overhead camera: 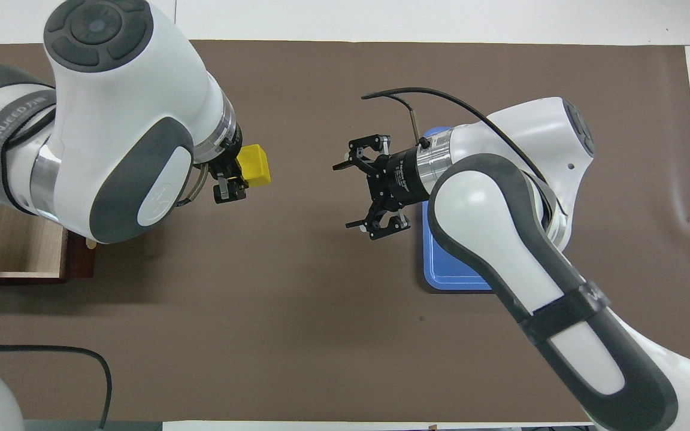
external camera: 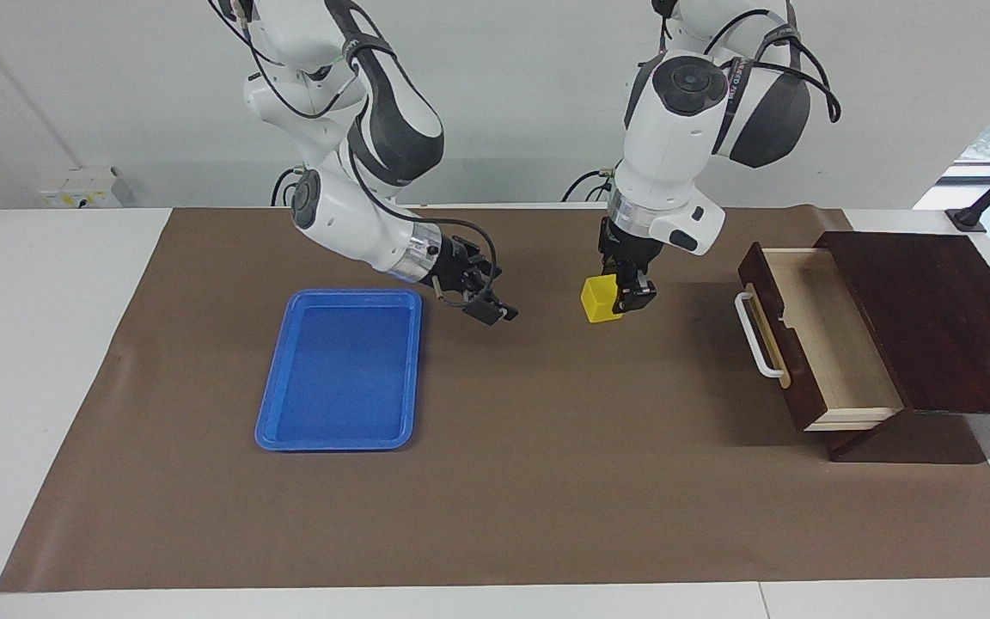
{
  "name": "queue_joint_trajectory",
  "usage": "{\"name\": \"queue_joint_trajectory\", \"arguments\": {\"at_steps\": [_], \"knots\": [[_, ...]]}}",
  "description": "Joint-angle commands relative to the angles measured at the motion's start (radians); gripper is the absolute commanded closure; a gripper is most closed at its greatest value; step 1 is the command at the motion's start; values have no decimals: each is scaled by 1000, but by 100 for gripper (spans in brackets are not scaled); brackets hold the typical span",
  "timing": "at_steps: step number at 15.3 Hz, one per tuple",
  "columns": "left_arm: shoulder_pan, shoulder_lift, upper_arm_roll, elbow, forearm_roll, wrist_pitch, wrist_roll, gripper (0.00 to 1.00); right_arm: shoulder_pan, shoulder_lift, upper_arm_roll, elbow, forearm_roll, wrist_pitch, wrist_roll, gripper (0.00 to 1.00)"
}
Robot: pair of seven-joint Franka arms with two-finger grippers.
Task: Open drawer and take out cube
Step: 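Lift the cube with the left gripper while the right gripper reaches over, then close the right gripper on the yellow cube held by the left gripper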
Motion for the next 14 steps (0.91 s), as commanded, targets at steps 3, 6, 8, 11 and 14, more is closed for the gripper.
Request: {"name": "queue_joint_trajectory", "arguments": {"at_steps": [3, 6, 8, 11, 14], "knots": [[-11, -7, 12, -14, 8, 20, -13, 100, 49, 177, 0, 219, 76, 22, 114, 0], [-11, -7, 10, -12, 8, 12, -11, 100, 76, 233, -2, 312, 26, 19, 188, 0], [-11, -7, 10, -12, 8, 12, -11, 100, 80, 239, 0, 332, 8, 19, 197, 0], [-11, -7, 10, -12, 8, 8, -7, 100, 105, 239, 0, 332, 0, 22, 205, 0], [-9, -8, 10, -14, 10, 8, -2, 100, 123, 244, 0, 349, -15, 21, 262, 0]]}}
